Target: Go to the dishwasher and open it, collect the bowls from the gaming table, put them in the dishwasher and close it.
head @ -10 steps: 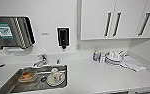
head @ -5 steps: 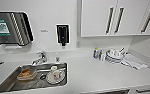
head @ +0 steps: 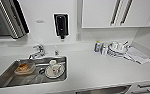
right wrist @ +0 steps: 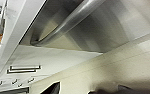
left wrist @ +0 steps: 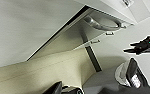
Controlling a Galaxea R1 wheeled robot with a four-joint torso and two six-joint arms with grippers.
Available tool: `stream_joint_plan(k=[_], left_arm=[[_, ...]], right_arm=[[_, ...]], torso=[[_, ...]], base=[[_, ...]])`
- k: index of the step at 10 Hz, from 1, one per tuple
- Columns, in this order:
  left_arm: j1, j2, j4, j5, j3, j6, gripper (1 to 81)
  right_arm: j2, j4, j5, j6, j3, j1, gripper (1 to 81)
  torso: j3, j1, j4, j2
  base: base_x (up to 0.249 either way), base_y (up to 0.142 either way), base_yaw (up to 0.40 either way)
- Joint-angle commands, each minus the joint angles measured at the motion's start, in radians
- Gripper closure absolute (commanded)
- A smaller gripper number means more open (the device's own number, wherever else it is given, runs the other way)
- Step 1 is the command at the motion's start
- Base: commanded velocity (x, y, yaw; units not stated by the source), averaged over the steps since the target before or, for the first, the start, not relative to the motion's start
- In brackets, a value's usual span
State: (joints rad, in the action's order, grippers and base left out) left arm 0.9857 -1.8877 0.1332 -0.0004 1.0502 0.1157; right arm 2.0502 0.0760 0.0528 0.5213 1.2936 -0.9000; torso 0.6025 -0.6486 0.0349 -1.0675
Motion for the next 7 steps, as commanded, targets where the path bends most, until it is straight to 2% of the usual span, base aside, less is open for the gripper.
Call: stream_joint_plan(k=[1,4,6,7], left_arm=[[-0.092,0.047,-0.010,0.039,-0.027,0.002,1.0],[-0.117,0.051,-0.003,0.045,-0.033,0.002,1.0],[-0.118,0.039,-0.009,0.059,-0.030,0.002,1.0],[-0.118,0.037,-0.012,0.059,-0.030,0.002,1.0]], right_arm=[[-0.036,-0.018,0.035,0.014,-0.039,0.104,1.0],[-0.046,-0.018,0.048,0.060,-0.042,0.130,1.0],[-0.059,-0.015,0.076,0.173,-0.027,0.164,1.0],[-0.055,-0.018,0.104,0.190,-0.021,0.176,1.0]], torso=[[0.000,-0.061,0.000,-0.095],[0.001,-0.128,0.000,-0.201],[0.001,-0.171,0.000,-0.270],[0.001,-0.193,0.000,-0.304]], base=[[0.000,0.000,0.000],[0.000,0.000,0.000],[0.000,0.000,0.000],[0.000,0.000,0.000]])
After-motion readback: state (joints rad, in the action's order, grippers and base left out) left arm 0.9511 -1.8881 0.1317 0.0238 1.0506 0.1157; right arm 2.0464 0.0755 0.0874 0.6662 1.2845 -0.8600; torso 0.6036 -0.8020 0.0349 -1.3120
